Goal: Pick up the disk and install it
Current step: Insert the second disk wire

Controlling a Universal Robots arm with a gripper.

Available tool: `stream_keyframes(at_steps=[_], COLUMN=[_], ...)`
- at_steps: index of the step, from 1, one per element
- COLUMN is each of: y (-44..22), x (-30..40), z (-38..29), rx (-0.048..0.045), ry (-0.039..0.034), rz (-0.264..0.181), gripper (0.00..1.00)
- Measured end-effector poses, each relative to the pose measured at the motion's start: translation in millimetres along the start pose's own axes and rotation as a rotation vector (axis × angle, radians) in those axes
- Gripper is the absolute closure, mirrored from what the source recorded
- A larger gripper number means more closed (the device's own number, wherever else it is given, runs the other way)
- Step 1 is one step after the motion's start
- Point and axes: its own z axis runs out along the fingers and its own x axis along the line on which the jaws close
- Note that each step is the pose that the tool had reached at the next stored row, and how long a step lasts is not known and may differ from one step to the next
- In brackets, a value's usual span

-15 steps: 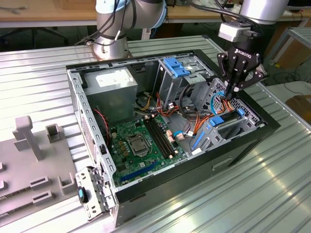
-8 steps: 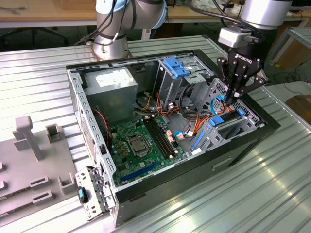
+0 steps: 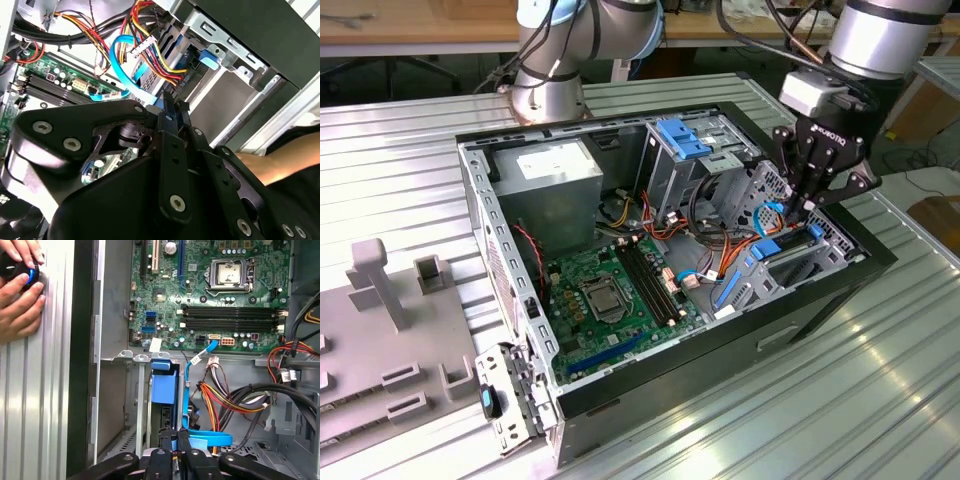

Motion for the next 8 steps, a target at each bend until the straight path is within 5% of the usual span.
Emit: stream_keyframes(at_steps=[1,5,8], y=[0.1,0.3,0.4], x=[2.4,4.9,4.5], z=[1.2,4.2,6.3], rx=[0.0004,0.0005,0.0013], ry=[-0.0084,-0.0108,-0.0254], rz=[0.0,0.0,0.001], gripper=[0.83,0.83,0.83])
